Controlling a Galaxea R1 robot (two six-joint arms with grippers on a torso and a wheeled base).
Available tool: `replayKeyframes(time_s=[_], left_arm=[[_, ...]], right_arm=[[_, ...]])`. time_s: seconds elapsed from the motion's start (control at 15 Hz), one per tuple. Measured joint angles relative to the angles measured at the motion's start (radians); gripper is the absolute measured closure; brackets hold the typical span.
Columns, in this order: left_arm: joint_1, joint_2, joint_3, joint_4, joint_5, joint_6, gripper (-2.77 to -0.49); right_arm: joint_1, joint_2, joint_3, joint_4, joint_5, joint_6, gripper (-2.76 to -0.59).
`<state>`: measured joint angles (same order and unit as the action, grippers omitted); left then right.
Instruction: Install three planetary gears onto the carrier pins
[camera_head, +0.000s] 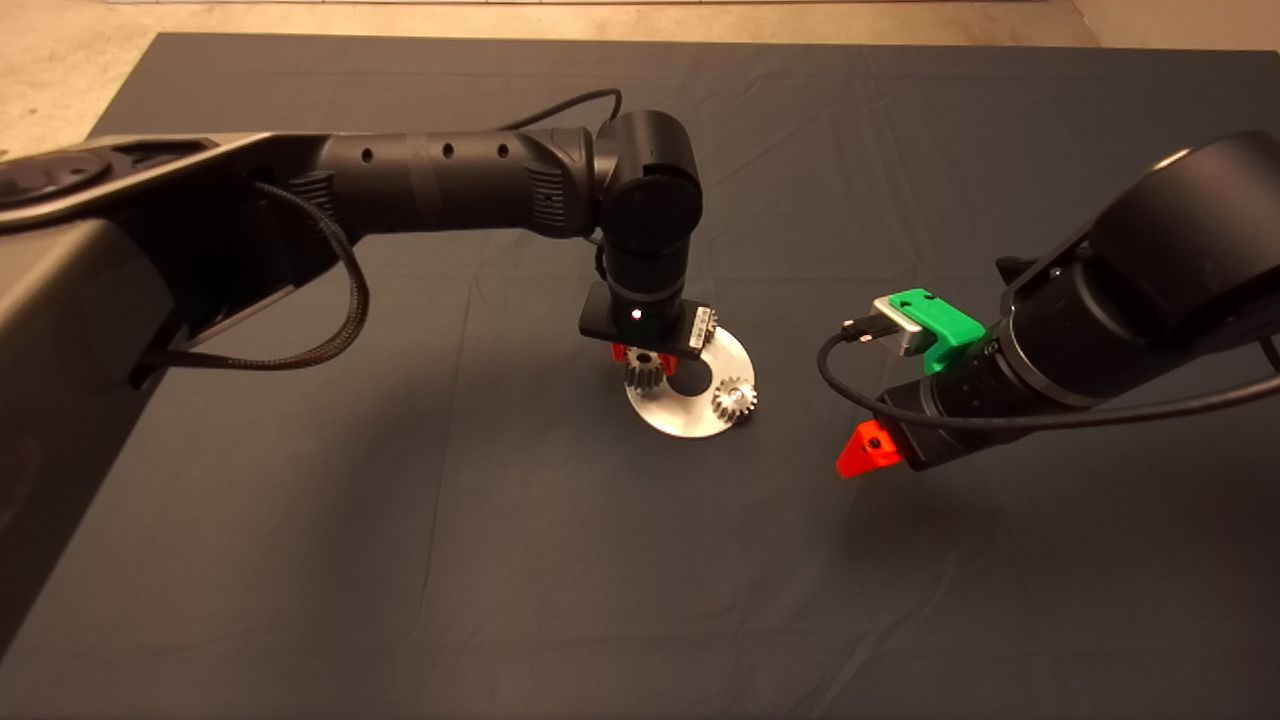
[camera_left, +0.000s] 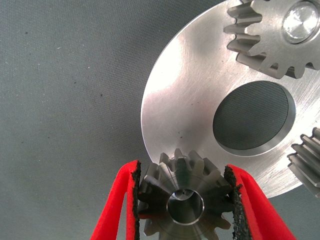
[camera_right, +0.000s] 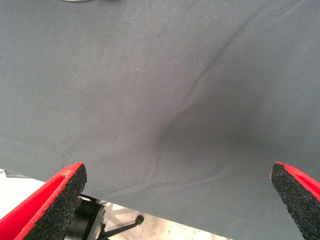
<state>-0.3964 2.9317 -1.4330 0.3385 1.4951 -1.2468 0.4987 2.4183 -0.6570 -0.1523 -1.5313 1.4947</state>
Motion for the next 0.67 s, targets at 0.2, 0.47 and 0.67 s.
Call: replayKeyframes(time_s=[0.2, 0.47, 0.67], left_arm=[[0.000, 0.003, -0.005, -0.001, -0.001, 0.000, -0.82], [0.000, 0.003, -0.006, -0.009, 0.000, -0.025, -0.82], [0.000, 0.003, -0.006, -0.017, -0.001, -0.040, -0.82]], right_arm=[[0.000, 0.000, 0.000, 0.000, 0.000, 0.000, -2.75], [-0.014, 0.000, 0.000, 0.000, 0.000, 0.000, -2.75], [-0.017, 0.000, 0.000, 0.000, 0.000, 0.000, -2.75]])
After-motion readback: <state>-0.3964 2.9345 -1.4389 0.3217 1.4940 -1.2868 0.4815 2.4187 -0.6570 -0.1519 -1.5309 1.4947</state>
